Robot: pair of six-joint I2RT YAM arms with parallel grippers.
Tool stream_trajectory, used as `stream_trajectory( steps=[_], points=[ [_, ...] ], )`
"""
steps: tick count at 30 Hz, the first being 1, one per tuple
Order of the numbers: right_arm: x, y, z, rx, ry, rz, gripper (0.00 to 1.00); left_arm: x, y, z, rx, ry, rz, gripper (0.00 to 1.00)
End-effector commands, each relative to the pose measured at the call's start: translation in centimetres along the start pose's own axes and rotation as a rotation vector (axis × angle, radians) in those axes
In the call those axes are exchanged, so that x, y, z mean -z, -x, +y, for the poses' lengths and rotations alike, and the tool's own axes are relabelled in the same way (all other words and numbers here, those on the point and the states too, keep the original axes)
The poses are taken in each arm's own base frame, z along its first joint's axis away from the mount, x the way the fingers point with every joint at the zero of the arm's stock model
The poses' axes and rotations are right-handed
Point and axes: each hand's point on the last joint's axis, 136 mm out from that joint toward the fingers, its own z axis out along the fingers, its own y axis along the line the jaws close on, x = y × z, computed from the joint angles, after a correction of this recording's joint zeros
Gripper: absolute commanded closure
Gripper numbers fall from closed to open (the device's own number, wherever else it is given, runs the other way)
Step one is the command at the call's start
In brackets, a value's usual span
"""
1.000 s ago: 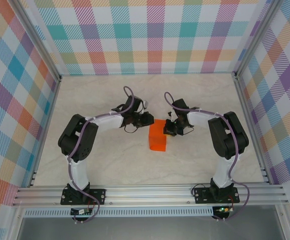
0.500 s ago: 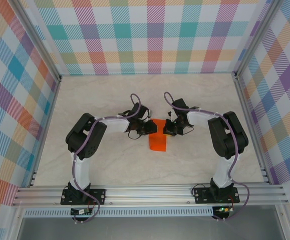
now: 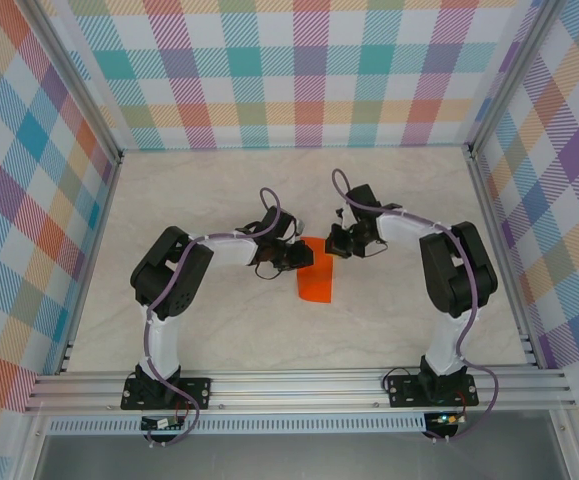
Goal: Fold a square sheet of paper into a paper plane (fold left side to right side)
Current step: Hold the square sheet of paper at the center of the table, then first fold the square sheet of paper in half at the center of the table.
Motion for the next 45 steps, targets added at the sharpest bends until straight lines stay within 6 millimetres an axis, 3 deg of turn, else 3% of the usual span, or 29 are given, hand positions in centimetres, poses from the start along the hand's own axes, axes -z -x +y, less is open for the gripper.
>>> stream_trajectory(
  steps=[1, 9, 20, 45],
  points=[
    [-0.5, 1.4, 1.6, 0.003, 0.079, 0.0, 1.0, -0.8, -2.0, 2.4, 0.003, 0.081, 0.042, 0.8],
    [-3.4, 2.3, 0.8, -0.024, 0.071, 0.049, 1.0, -0.8, -2.0, 2.2, -0.001, 0.08, 0.042, 0.8],
    [-5.1, 0.4, -3.2, -0.076, -0.102, 0.128, 1.0, 0.8, -1.9, 0.6, -0.065, 0.041, 0.032, 0.8],
    [-5.2, 0.0, -4.1, -0.082, -0.149, 0.142, 1.0, 1.6, -10.5, -0.4, -0.25, -0.051, 0.207, 0.8]
  ],
)
